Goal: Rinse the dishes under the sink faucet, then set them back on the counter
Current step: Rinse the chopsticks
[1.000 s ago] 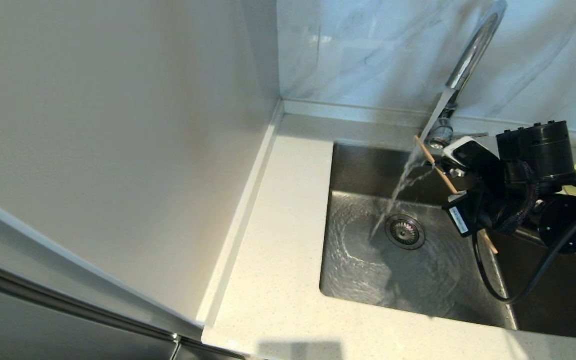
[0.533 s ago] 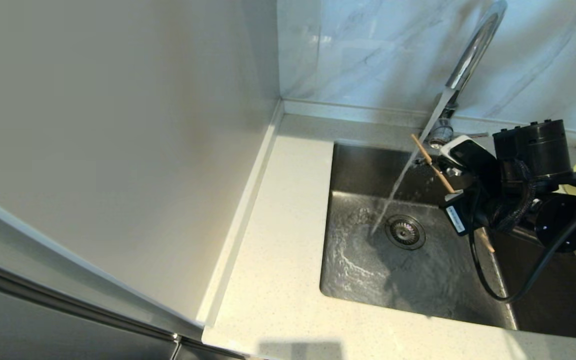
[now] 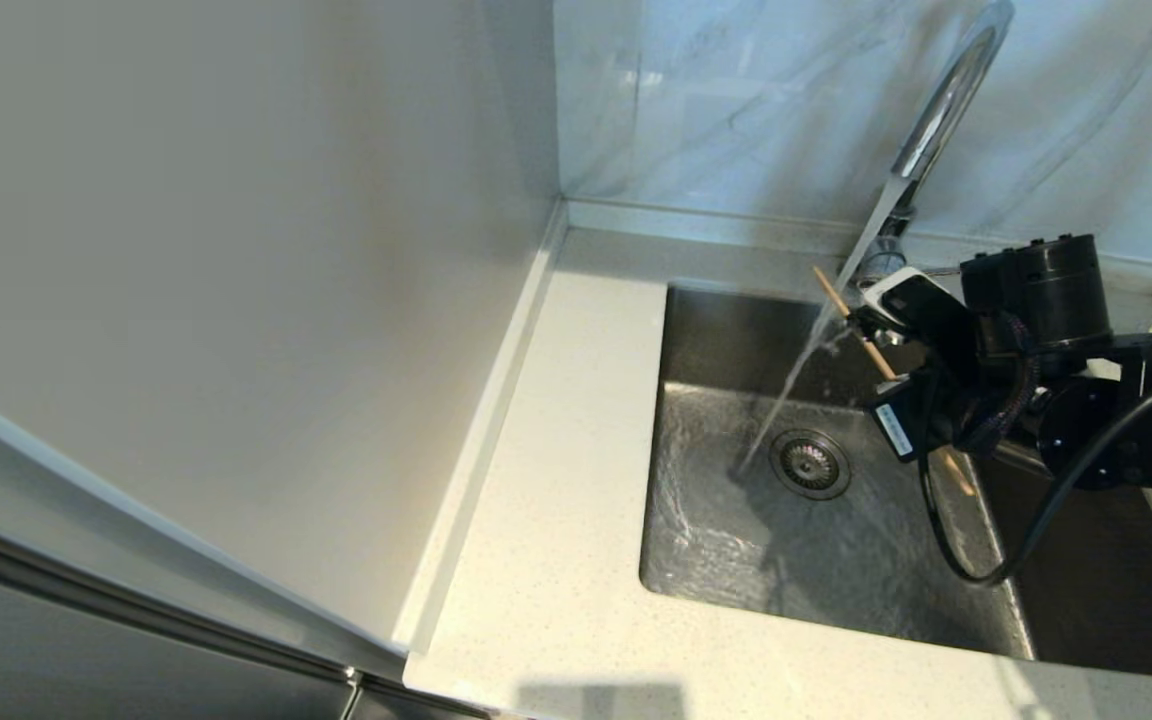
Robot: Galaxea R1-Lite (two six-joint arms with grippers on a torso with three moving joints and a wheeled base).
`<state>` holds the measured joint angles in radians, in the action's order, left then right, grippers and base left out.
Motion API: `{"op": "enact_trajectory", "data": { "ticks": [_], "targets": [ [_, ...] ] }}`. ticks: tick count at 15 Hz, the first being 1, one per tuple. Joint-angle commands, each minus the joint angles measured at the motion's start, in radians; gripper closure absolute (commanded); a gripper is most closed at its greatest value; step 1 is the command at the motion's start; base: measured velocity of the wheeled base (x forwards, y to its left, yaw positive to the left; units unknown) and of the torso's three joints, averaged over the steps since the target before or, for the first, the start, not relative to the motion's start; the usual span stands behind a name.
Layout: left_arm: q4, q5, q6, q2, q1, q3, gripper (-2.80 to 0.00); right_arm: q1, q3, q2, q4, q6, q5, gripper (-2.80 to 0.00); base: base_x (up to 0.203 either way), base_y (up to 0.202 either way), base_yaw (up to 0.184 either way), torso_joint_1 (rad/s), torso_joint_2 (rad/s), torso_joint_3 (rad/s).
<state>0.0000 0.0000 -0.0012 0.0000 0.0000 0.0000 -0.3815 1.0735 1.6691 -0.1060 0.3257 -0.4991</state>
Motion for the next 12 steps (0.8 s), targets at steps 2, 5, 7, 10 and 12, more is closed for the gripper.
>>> {"op": "enact_trajectory", "data": {
  "ticks": [2, 5, 7, 10, 12],
  "targets": [
    [0.0, 0.0, 0.001, 0.0, 0.0, 0.0, 0.0, 0.0, 0.038, 0.031, 0.0, 0.003, -0.003, 0.0, 0.0, 0.0, 0.0, 0.0, 0.0, 0.0],
    [0.0, 0.0, 0.0, 0.0, 0.0, 0.0, 0.0, 0.0, 0.065, 0.057, 0.0, 0.003, -0.005, 0.0, 0.0, 0.0, 0.0, 0.0, 0.0, 0.0],
    [0.0, 0.0, 0.0, 0.0, 0.0, 0.0, 0.0, 0.0, 0.086, 0.07, 0.0, 0.003, -0.013, 0.0, 0.0, 0.0, 0.0, 0.0, 0.0, 0.0],
    [0.0, 0.0, 0.0, 0.0, 0.0, 0.0, 0.0, 0.0, 0.112, 0.078, 0.0, 0.006, -0.015, 0.0, 0.0, 0.0, 0.0, 0.0, 0.0, 0.0],
    [0.0, 0.0, 0.0, 0.0, 0.0, 0.0, 0.0, 0.0, 0.099, 0.072, 0.003, 0.005, -0.015, 0.0, 0.0, 0.0, 0.0, 0.0, 0.0, 0.0]
  ]
}}
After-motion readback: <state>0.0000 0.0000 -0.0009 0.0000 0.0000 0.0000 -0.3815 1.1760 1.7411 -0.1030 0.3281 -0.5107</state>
